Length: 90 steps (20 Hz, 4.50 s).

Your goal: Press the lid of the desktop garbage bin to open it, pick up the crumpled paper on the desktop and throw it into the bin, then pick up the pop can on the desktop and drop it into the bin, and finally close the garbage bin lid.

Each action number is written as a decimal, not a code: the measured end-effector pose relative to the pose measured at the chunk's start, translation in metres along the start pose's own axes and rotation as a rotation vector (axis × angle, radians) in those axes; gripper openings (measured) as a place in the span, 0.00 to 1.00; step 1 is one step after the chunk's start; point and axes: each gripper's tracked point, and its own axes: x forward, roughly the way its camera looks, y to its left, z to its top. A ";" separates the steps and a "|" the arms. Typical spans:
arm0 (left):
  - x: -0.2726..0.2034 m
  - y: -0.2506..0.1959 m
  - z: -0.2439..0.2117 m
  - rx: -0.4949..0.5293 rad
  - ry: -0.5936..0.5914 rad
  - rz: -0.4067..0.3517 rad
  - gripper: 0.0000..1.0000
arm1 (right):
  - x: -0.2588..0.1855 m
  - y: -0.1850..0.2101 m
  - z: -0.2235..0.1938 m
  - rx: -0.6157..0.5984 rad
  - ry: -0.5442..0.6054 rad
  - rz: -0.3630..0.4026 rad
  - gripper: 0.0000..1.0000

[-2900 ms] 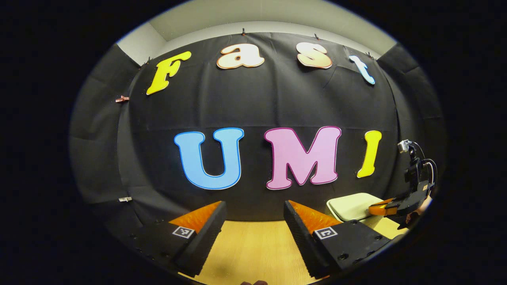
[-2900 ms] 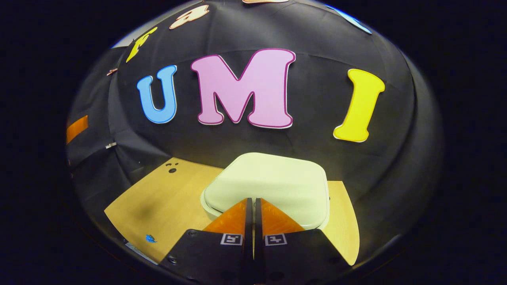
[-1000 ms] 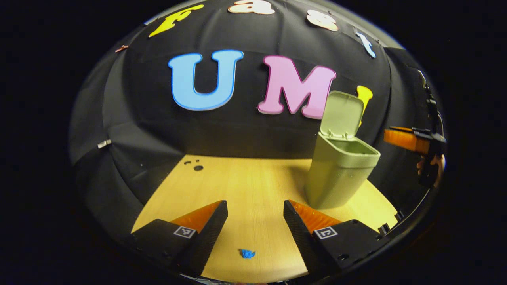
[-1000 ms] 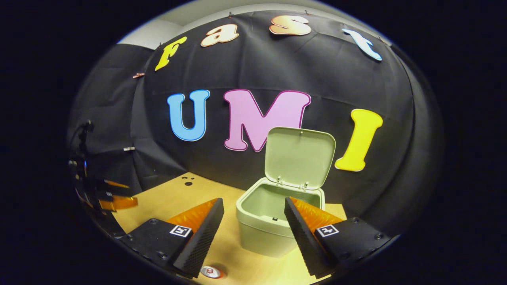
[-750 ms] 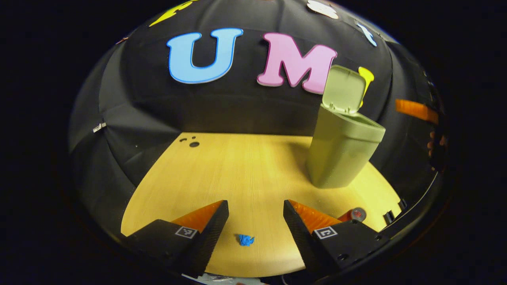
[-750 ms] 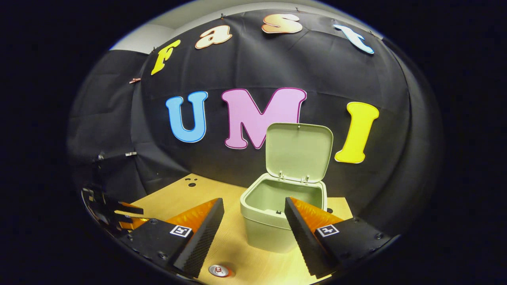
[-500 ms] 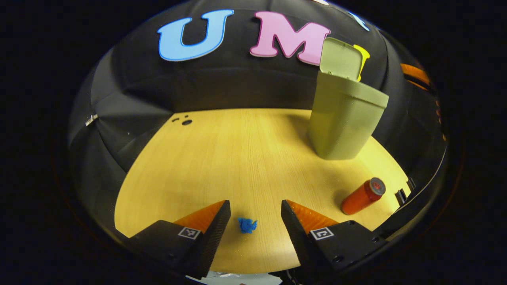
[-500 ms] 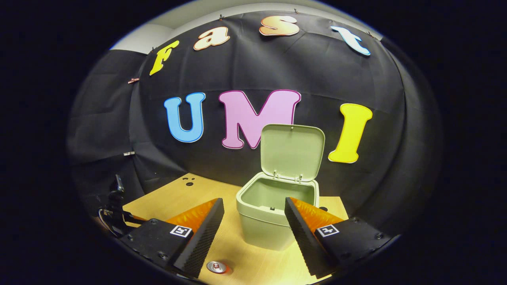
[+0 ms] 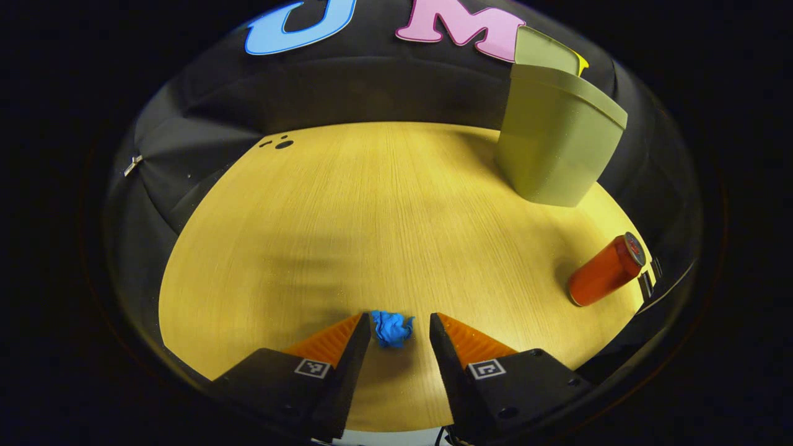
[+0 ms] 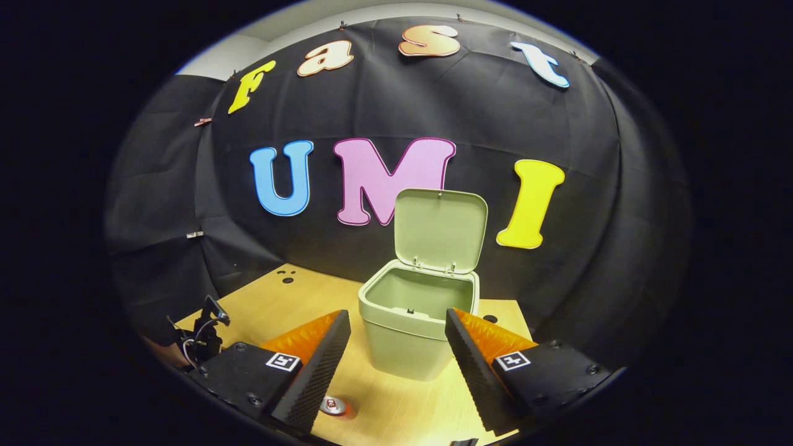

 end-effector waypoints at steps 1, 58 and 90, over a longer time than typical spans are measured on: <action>0.005 0.004 -0.004 0.001 0.011 0.007 0.65 | -0.002 0.002 0.000 -0.002 0.002 0.001 0.98; -0.073 -0.278 0.387 0.293 -0.609 -0.499 0.34 | -0.028 0.011 -0.109 0.096 0.205 -0.028 0.98; -0.165 -0.113 0.339 0.127 -0.709 -0.140 0.90 | -0.014 0.100 -0.178 0.016 0.408 0.328 1.00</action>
